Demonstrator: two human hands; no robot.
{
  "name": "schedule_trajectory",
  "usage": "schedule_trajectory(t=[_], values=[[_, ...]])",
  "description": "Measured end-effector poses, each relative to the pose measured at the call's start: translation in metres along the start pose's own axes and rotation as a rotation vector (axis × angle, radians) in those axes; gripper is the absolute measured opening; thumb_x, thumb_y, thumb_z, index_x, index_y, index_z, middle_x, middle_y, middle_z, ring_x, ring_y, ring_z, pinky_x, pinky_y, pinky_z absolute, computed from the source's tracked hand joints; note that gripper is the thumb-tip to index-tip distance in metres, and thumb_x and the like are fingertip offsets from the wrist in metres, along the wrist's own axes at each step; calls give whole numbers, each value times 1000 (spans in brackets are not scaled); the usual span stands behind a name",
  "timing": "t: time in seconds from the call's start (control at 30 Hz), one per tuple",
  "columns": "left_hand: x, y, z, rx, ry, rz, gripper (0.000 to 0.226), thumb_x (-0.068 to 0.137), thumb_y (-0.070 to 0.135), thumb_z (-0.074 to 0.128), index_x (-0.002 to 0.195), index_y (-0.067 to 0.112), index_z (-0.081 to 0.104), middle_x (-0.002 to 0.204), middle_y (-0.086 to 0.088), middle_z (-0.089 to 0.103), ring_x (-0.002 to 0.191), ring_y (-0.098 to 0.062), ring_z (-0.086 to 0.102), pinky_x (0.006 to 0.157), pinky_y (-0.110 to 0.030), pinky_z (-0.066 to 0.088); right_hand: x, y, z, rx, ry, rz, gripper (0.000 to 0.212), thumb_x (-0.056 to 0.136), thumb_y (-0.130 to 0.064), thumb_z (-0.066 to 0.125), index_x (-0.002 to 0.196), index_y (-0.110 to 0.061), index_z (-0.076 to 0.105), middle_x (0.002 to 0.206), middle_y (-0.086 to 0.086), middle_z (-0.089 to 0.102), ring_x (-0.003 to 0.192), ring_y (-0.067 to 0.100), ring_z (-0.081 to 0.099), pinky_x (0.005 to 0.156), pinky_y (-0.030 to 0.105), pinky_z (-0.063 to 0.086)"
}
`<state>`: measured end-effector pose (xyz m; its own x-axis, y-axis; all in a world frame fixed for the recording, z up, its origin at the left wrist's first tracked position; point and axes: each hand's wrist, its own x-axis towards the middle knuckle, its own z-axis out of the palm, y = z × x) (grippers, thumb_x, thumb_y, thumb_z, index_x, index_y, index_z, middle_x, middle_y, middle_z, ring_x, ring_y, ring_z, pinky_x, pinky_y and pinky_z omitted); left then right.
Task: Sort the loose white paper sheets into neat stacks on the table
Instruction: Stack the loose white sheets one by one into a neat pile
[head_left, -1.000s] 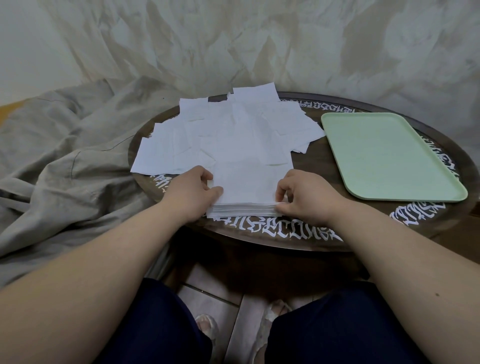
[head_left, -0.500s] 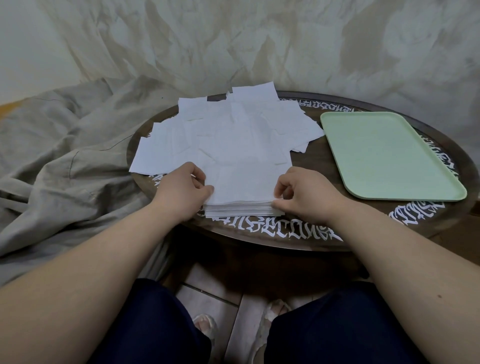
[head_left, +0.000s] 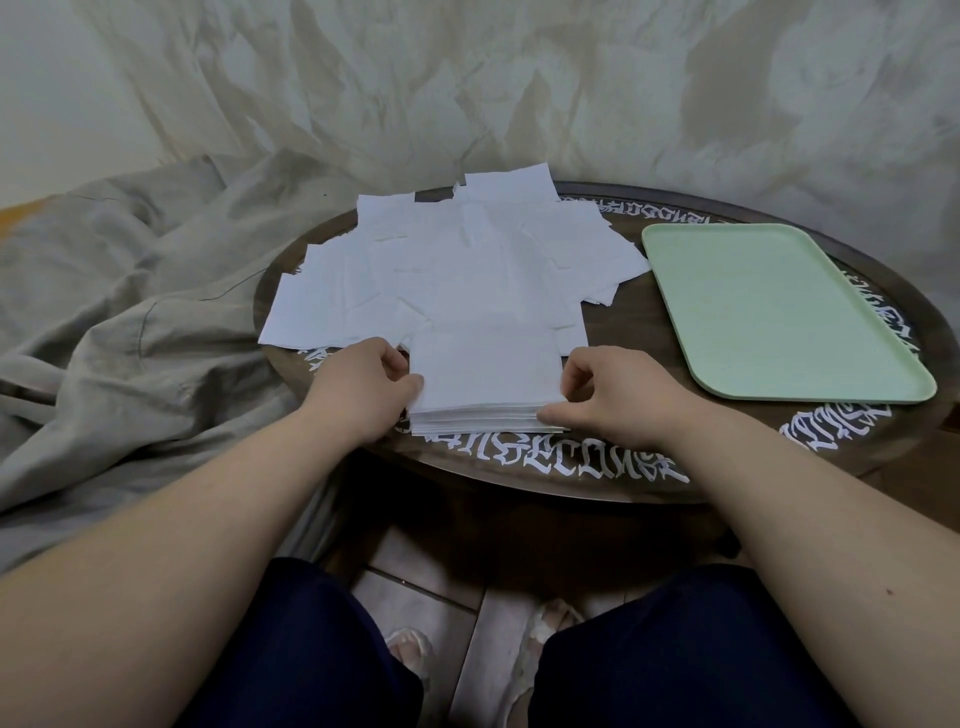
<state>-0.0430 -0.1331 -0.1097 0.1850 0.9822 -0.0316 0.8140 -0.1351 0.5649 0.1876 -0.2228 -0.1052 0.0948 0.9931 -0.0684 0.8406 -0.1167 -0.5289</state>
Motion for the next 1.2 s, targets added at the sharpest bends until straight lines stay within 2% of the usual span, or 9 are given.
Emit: schedule_trajectory(t=[0.13,0.4,0.57,0.67,0.8,0.9,0.97,1.1,1.2], values=[[0,2,2,9,-22,12,11,84,24,63,89,16,65,79,9,65,85,-17,61,79,-30,47,1,2,2,1,-33,15,30,72,-37,76,86,-19,57,81,-9,62,77,8,57,66,23,45],[-2,-1,-4,46,-25,12,10,83,25,63,84,15,66,77,6,66,79,-14,60,65,-27,42,3,-1,6,-61,-32,-45,23,75,-30,73,84,-17,56,81,-8,59,79,12,56,68,25,44],[-1,2,-3,118,78,230,25,80,35,67,103,26,59,113,6,58,98,-15,58,83,-27,42,4,-5,4,-120,98,-95,29,71,-41,73,86,-24,55,93,-9,47,79,11,53,72,29,45],[-2,6,1,190,-36,424,34,83,35,68,116,30,62,136,6,46,118,-13,50,96,-26,36,5,-11,6,-141,88,-186,27,75,-41,72,93,-26,57,99,-8,44,83,11,47,75,28,42],[-4,8,4,273,-181,483,37,87,34,64,124,34,60,142,4,45,127,-18,42,105,-27,29,6,-11,10,-204,-55,-180,18,79,-44,67,84,-29,59,95,-8,48,83,13,49,76,29,43],[-5,7,3,294,-219,483,40,89,35,62,129,37,56,145,4,42,132,-18,36,109,-28,25,6,-10,9,-102,36,-155,16,82,-45,63,78,-30,59,94,-9,48,80,10,47,73,28,39],[-6,6,3,307,-250,494,44,89,37,61,132,38,52,149,2,37,135,-19,32,112,-28,21,6,-7,9,-94,47,-152,17,82,-45,64,91,-31,61,108,-7,49,85,10,48,77,26,39],[-7,1,4,375,-336,541,58,88,41,63,140,42,39,155,-1,24,142,-19,19,114,-26,12,5,-4,14,-222,-131,-146,62,78,-42,70,135,-33,45,143,-2,35,123,17,46,99,28,39],[-3,-2,8,475,-325,574,61,91,37,58,144,45,28,157,0,18,143,-20,14,116,-30,13,10,-5,18,-303,-127,-153,66,84,-37,66,143,-34,36,153,3,23,132,23,40,103,28,36]])
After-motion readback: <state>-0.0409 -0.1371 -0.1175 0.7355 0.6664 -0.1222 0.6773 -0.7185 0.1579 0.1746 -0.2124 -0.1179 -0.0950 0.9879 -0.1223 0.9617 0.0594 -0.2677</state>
